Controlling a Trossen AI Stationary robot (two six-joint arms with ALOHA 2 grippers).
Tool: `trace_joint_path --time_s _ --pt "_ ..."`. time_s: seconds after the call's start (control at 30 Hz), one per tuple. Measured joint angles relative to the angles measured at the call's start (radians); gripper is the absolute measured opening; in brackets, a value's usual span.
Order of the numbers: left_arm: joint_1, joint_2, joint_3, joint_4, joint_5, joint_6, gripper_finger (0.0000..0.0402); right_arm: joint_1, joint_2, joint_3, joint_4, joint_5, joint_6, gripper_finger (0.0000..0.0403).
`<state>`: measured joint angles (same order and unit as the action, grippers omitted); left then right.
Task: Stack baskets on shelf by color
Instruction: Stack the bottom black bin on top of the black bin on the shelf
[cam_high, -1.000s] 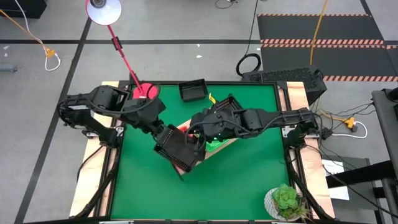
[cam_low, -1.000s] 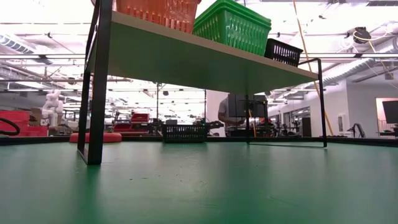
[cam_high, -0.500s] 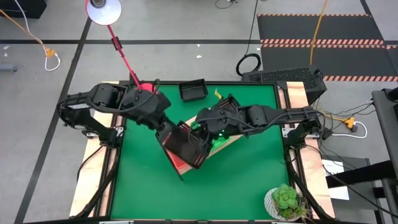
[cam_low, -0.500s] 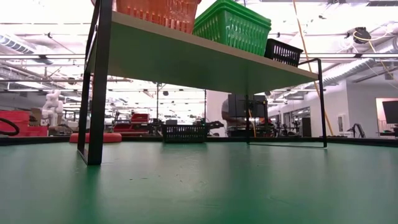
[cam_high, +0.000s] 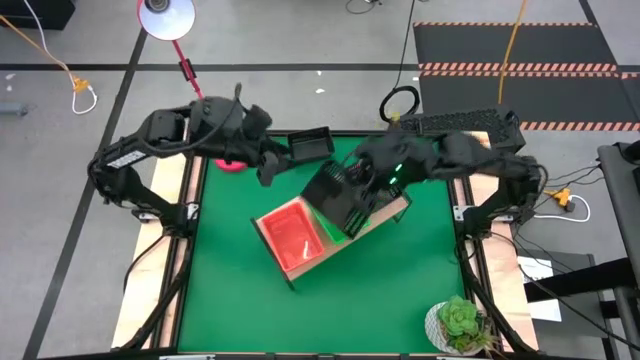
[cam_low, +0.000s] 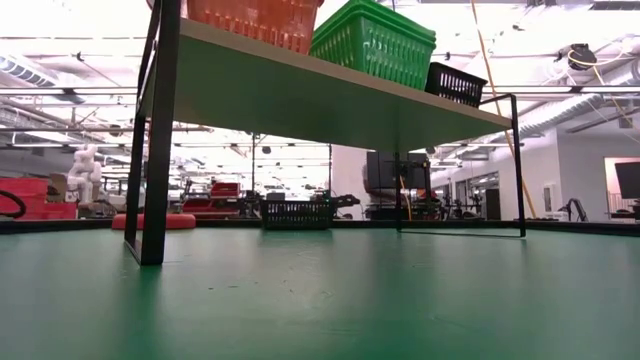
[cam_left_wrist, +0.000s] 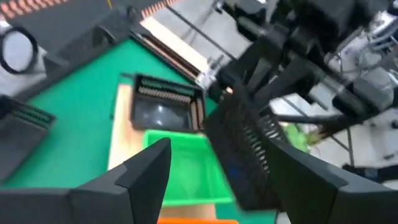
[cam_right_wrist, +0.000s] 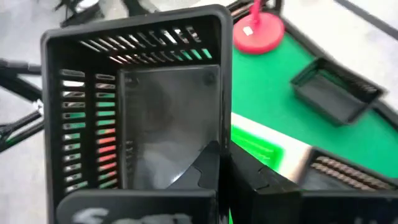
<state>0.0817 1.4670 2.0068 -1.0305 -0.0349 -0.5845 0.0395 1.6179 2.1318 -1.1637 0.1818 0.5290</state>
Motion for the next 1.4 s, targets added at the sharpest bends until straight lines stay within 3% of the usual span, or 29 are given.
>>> trace_joint_path --time_s 0.27,0.57,0.8,1.07,1.23,1.4 --pt "0.136 -0.019 0.000 0.041 -0.002 0.040 0.0226 -0.135 -0.101 0.000 -0.090 -0.005 -0.016 0.0004" --pt "0.265 -0.015 0.000 0.038 -0.002 0.070 0.0192 -0.294 -0.114 -0.038 -0.099 -0.154 -0.029 0.0004" --pt "0.314 -0.014 0.000 0.027 0.009 0.103 0.0186 -0.374 -0.201 -0.241 -0.049 -0.307 0.024 0.0004" --pt "0.364 -0.001 0.000 -0.024 0.011 0.217 0.0186 -0.472 -0.348 -0.564 0.217 -0.502 0.168 0.0004" --pt "0.410 0.015 0.000 -0.030 0.038 0.287 0.0186 -0.507 -0.391 -0.679 0.257 -0.527 0.235 0.0004" --pt "0.451 0.037 -0.002 -0.051 0.090 0.358 0.0186 -0.530 -0.399 -0.715 0.243 -0.518 0.189 0.0004"
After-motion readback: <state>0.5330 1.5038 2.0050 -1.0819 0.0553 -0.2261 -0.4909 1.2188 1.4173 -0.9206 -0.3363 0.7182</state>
